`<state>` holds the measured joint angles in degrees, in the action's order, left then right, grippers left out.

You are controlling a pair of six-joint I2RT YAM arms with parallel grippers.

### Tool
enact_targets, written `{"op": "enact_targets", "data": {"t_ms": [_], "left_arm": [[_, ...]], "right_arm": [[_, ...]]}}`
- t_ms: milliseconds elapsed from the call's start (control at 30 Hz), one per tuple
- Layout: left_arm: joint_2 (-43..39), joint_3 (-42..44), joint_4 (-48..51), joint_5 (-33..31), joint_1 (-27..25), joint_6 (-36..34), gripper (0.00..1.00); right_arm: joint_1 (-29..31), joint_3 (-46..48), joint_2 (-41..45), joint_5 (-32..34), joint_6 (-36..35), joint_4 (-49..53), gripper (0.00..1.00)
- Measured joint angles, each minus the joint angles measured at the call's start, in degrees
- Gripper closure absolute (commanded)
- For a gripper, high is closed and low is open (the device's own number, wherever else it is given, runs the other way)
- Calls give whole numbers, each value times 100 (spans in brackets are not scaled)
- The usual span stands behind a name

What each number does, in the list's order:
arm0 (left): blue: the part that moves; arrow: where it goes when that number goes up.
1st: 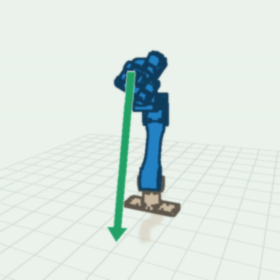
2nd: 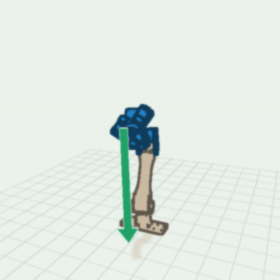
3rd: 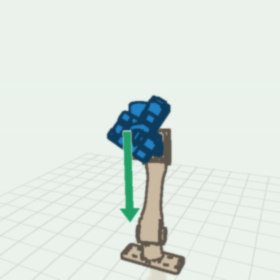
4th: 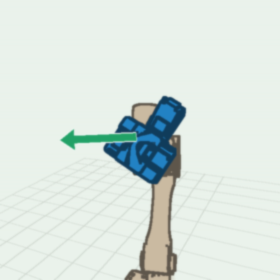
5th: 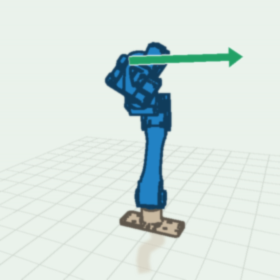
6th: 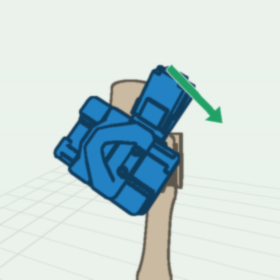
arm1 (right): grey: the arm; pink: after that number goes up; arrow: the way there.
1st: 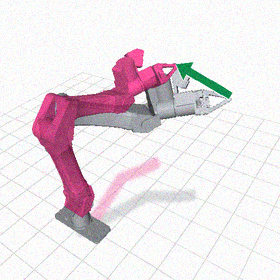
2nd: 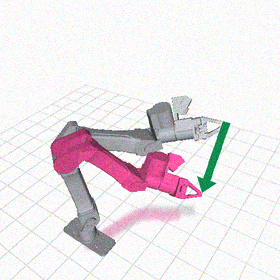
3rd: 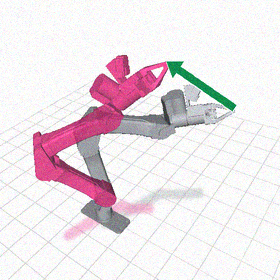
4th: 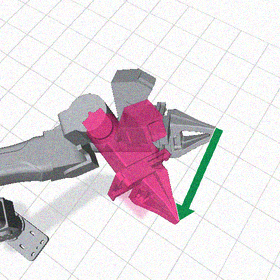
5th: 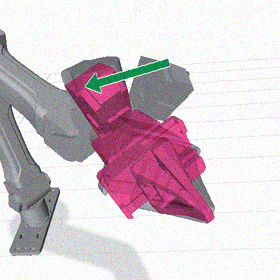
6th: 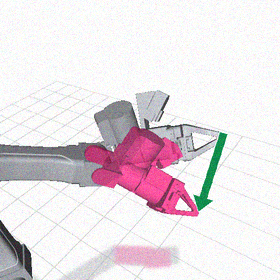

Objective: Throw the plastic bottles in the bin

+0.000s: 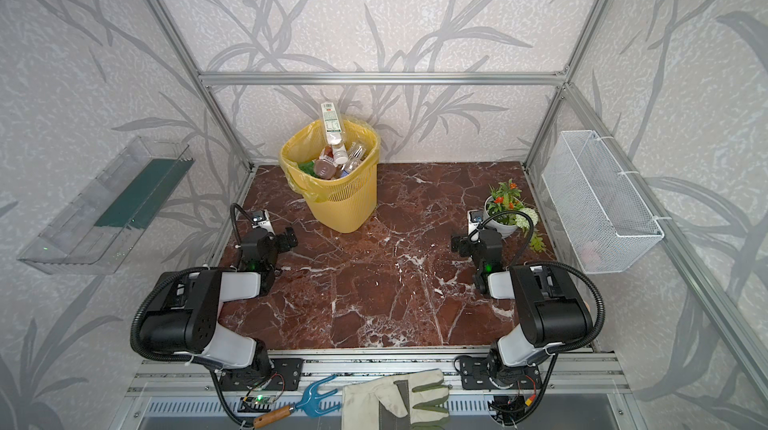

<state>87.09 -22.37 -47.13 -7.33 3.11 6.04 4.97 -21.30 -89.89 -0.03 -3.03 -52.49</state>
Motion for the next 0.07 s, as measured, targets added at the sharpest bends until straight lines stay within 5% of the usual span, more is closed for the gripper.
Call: {"op": "enact_targets", "data": {"t_ms": [67], "left_arm": [[0,0,0,0,0,0,1]], "right_arm": [[0,0,0,0,0,2,1]]}}
